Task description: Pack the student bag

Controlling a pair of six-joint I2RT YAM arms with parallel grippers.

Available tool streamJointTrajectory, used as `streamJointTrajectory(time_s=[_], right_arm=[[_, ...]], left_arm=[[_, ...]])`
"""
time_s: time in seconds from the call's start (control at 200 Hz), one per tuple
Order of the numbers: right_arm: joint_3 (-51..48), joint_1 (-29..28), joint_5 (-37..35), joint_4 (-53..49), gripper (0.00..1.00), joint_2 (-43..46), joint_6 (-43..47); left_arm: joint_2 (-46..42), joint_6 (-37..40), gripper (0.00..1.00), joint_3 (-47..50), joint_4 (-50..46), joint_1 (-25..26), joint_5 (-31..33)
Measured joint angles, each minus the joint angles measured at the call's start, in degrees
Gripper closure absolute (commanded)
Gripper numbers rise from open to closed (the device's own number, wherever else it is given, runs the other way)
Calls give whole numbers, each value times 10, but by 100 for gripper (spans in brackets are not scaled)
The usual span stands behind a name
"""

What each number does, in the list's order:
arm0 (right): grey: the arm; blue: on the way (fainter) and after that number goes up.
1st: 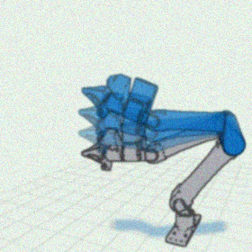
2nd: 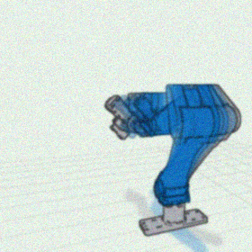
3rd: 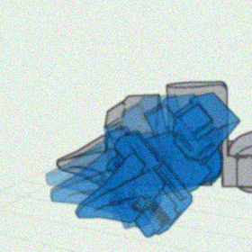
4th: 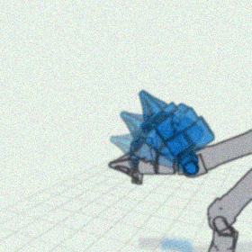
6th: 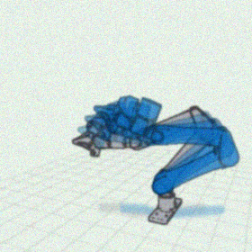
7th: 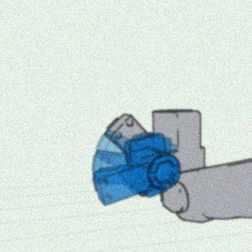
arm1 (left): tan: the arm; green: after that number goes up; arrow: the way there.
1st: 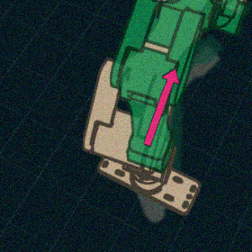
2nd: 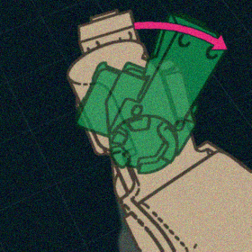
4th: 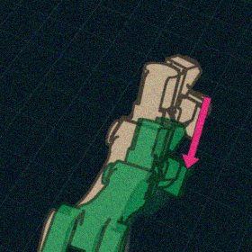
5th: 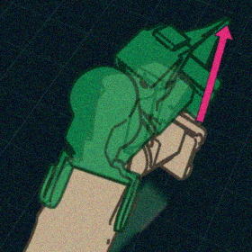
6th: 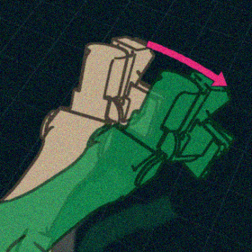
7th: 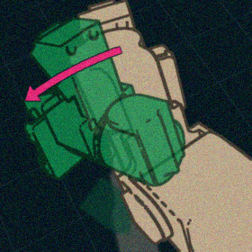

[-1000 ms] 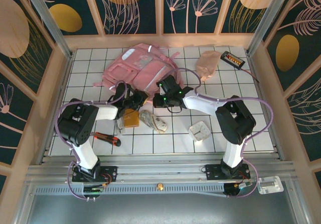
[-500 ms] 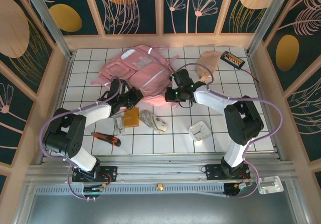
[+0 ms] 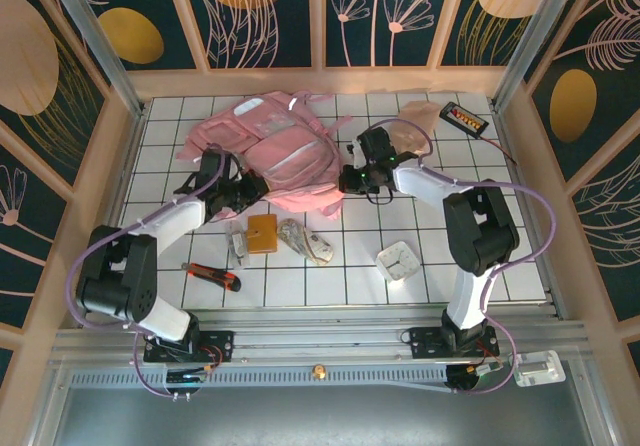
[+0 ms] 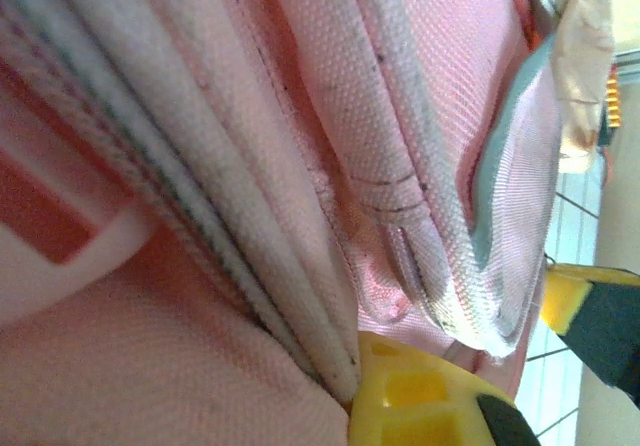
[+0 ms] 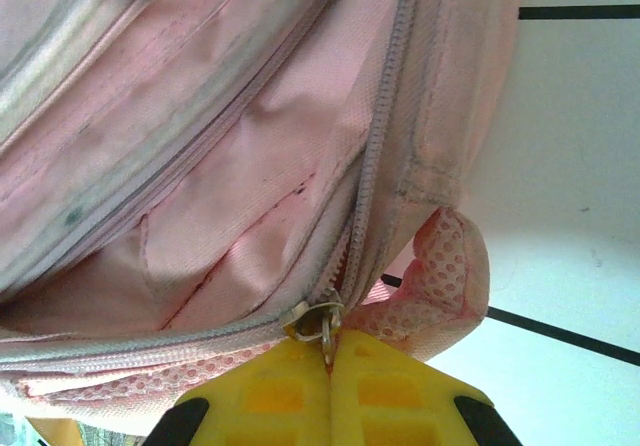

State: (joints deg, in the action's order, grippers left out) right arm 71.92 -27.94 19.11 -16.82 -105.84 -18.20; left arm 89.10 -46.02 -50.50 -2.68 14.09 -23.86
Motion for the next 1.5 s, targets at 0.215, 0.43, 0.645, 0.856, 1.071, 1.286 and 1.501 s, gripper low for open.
streamJointTrajectory(time_s=[0.215,0.43,0.645,0.856,1.071,1.286,1.501], right_arm=[[-26,-78,-31,54,100,19,-45],[12,-137,-31,77,100,2,-96],[40,-140,-17,74,100,-30,-100],[37,-132,-24,66,100,-32,-100],[25,-130,-28,66,100,-32,-94],[5,-90,-41,38,100,-16,-74],[7,-21,-56,-7,100,-2,-29]], left_arm=[[166,90,79,-228,-153,-28,-7],[180,126,1,-243,-202,-75,-31],[10,-27,1,-28,30,-15,-27],[64,-148,1,-15,154,52,-9],[101,-197,89,-8,191,58,5],[104,-140,100,-15,132,48,7],[72,-40,100,-23,48,7,-15]])
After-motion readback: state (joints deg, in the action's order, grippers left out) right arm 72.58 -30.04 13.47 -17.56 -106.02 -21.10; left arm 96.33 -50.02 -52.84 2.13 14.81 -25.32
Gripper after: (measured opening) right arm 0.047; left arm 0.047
